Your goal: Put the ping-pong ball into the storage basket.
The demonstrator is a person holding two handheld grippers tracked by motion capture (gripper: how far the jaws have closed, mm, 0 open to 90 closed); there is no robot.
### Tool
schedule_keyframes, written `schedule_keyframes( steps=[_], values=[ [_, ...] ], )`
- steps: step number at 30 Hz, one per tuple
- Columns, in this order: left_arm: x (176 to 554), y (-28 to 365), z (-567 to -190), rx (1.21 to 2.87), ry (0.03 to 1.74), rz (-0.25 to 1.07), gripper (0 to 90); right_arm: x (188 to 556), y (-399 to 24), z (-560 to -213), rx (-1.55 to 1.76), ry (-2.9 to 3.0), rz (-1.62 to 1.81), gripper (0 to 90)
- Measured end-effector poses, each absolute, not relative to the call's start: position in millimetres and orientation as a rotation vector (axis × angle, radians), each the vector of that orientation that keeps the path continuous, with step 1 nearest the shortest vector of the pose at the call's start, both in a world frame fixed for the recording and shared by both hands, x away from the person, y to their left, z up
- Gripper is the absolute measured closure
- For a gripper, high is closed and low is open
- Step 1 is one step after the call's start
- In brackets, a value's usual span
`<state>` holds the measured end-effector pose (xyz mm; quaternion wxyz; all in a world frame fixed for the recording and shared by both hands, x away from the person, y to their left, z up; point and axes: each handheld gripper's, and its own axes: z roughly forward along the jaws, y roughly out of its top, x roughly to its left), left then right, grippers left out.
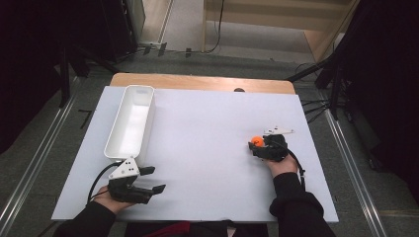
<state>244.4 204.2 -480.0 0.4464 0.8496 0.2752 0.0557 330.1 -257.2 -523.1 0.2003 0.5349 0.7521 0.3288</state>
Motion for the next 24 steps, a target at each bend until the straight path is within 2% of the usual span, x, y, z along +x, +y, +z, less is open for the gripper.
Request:
schedule_keyframes(
  steps=[6,12,24],
  values=[
    [244.4,203.8,-480.2,2.103,0.682,0.137,26.4,329.6,-256.8,-522.4,1.482,2.112,0.900,35.4],
    [244.7,203.5,-480.4,2.106,0.677,0.136,26.4,328.6,-257.2,-520.7,1.481,2.117,0.894,47.4],
    [244.5,203.2,-480.6,2.104,0.681,0.136,26.4,329.0,-257.4,-519.8,1.480,2.129,0.893,48.3]
  ],
)
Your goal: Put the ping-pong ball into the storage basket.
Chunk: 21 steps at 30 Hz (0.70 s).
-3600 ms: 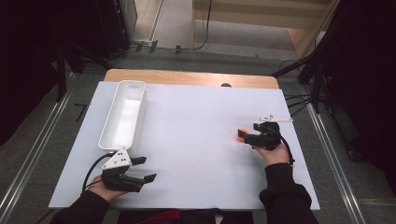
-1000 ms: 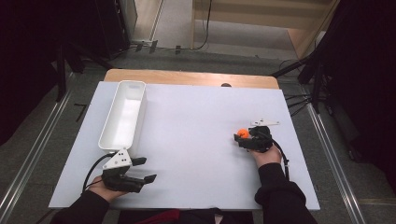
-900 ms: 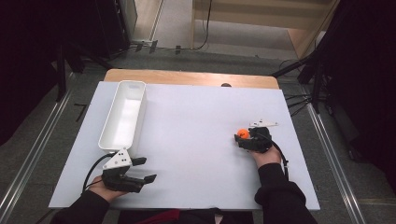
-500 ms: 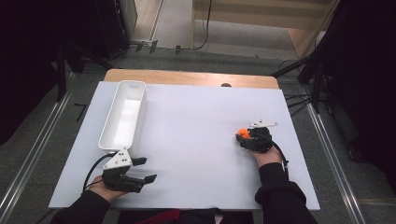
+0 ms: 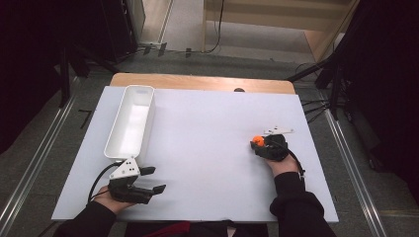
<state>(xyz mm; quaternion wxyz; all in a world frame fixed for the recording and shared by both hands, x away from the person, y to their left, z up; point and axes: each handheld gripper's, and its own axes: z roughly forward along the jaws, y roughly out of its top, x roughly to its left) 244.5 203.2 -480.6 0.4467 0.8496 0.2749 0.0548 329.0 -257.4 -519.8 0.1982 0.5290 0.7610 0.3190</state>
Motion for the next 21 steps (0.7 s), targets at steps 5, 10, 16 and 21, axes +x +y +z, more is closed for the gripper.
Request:
schedule_keyframes(
  steps=[5,10,16,21],
  values=[
    [244.6,203.2,-480.6,2.106,0.680,0.134,26.4,329.3,-257.9,-519.5,1.483,2.129,0.893,48.3],
    [244.6,203.1,-480.7,2.106,0.680,0.133,26.4,329.5,-258.4,-519.2,1.489,2.130,0.899,48.3],
    [244.5,203.0,-480.8,2.113,0.679,0.138,26.4,329.4,-259.2,-518.0,1.492,2.136,0.900,48.3],
    [244.7,203.2,-480.8,2.116,0.679,0.137,26.4,328.8,-260.4,-515.4,1.492,2.128,0.924,48.3]
  ],
)
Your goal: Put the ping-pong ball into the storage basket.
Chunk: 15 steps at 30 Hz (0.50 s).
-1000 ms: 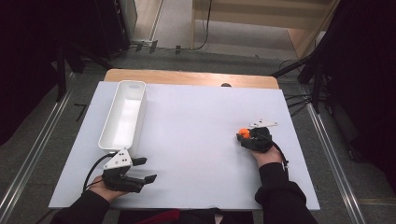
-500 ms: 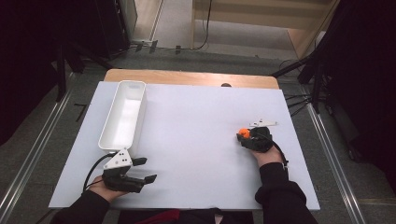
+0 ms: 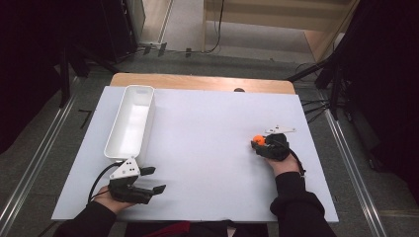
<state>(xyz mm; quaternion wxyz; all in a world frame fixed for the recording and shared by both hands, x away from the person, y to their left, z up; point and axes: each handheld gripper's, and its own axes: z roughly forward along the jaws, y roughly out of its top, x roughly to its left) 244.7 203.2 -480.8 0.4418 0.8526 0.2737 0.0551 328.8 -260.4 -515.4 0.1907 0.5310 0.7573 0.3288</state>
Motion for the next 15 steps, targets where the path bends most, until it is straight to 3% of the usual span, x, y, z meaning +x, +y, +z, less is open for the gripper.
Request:
schedule_keyframes(
  steps=[15],
  values=[
    [245,203,-481,2.116,0.680,0.136,26.4,323,-258,-504,1.486,2.138,1.001,48.3]
  ],
)
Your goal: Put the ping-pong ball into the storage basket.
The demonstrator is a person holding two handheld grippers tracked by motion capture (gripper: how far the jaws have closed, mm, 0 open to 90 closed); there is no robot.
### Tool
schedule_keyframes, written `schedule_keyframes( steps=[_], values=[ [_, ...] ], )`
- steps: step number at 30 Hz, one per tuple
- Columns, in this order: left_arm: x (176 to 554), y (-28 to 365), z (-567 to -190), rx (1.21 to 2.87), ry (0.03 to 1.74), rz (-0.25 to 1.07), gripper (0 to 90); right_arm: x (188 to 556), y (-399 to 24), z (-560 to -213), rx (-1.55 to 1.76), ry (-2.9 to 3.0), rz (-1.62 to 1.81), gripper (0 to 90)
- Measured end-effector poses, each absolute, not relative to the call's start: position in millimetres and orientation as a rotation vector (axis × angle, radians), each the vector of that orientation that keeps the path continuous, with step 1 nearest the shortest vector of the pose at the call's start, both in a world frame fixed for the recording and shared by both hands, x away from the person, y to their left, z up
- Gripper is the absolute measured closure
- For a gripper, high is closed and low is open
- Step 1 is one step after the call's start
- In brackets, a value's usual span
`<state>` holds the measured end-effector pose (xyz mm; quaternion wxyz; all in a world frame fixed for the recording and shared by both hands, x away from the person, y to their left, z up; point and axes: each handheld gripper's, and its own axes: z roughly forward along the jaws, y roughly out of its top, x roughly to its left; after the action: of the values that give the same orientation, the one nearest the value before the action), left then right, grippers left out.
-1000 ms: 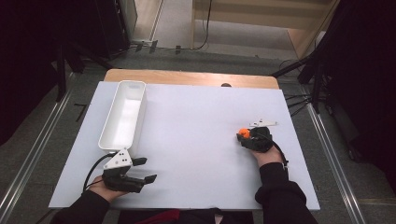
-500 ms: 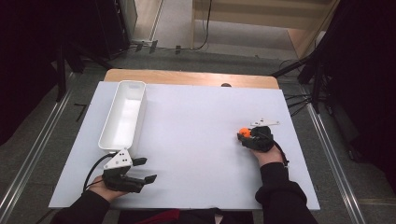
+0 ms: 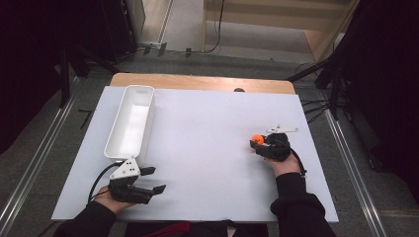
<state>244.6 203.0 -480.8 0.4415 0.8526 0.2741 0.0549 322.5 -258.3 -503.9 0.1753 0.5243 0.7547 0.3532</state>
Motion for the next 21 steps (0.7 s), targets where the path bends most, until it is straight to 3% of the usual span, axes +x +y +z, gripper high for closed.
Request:
schedule_keyframes(
  steps=[21],
  values=[
    [245,203,-481,2.120,0.680,0.138,26.4,310,-240,-492,1.432,2.215,1.077,48.3]
  ],
)
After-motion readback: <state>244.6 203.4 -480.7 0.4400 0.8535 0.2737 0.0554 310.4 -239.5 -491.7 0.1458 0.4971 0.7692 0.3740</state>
